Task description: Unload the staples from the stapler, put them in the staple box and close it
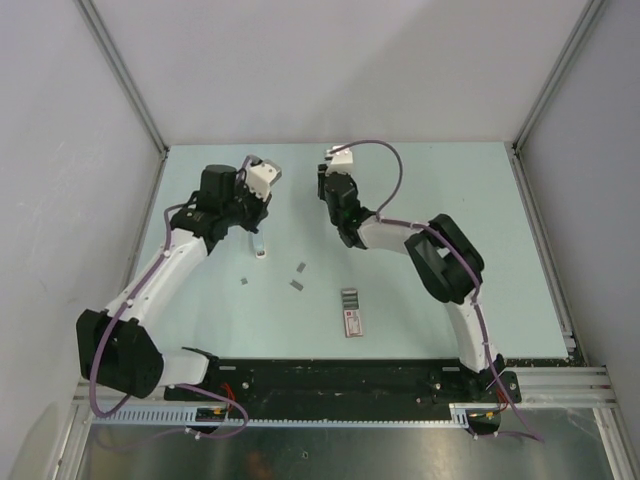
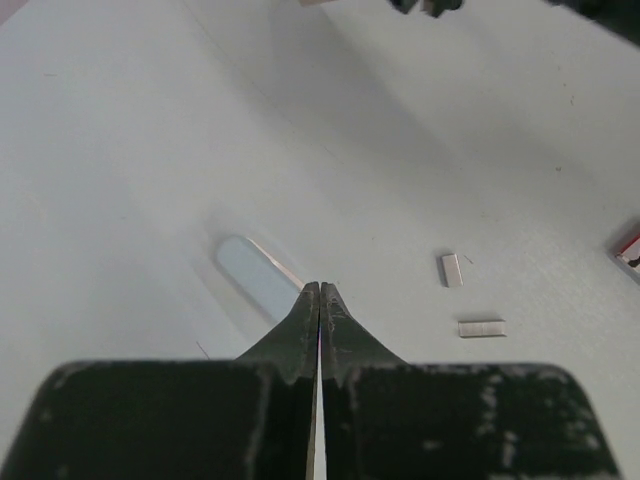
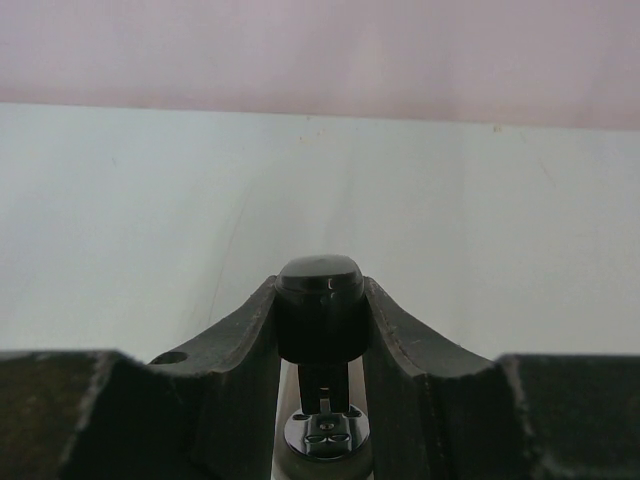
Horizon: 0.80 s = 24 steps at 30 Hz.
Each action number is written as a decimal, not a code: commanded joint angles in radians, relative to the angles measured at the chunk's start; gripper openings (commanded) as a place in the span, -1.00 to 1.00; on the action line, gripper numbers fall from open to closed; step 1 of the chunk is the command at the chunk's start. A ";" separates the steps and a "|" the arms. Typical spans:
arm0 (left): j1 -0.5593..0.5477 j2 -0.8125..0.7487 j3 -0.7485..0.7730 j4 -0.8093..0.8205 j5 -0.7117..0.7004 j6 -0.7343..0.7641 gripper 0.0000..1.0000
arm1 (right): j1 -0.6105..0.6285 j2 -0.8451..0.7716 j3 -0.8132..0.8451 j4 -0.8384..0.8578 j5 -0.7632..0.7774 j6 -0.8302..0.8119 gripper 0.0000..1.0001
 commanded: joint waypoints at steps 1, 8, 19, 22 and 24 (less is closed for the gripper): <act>0.027 -0.050 -0.011 -0.027 0.051 -0.027 -1.00 | 0.023 0.088 0.157 0.107 0.112 -0.143 -1.00; 0.059 -0.057 -0.029 -0.028 0.078 -0.036 -1.00 | 0.056 0.092 0.112 -0.032 0.128 -0.100 -1.00; 0.064 -0.164 -0.013 -0.083 0.083 -0.035 -0.99 | 0.081 -0.005 0.021 -0.492 0.100 0.183 -0.91; 0.065 -0.189 -0.012 -0.096 0.078 -0.037 -0.99 | 0.081 -0.022 0.021 -0.562 0.081 0.199 -0.86; 0.065 -0.207 -0.012 -0.104 0.079 -0.041 -0.99 | 0.072 -0.038 0.020 -0.580 0.054 0.200 -0.83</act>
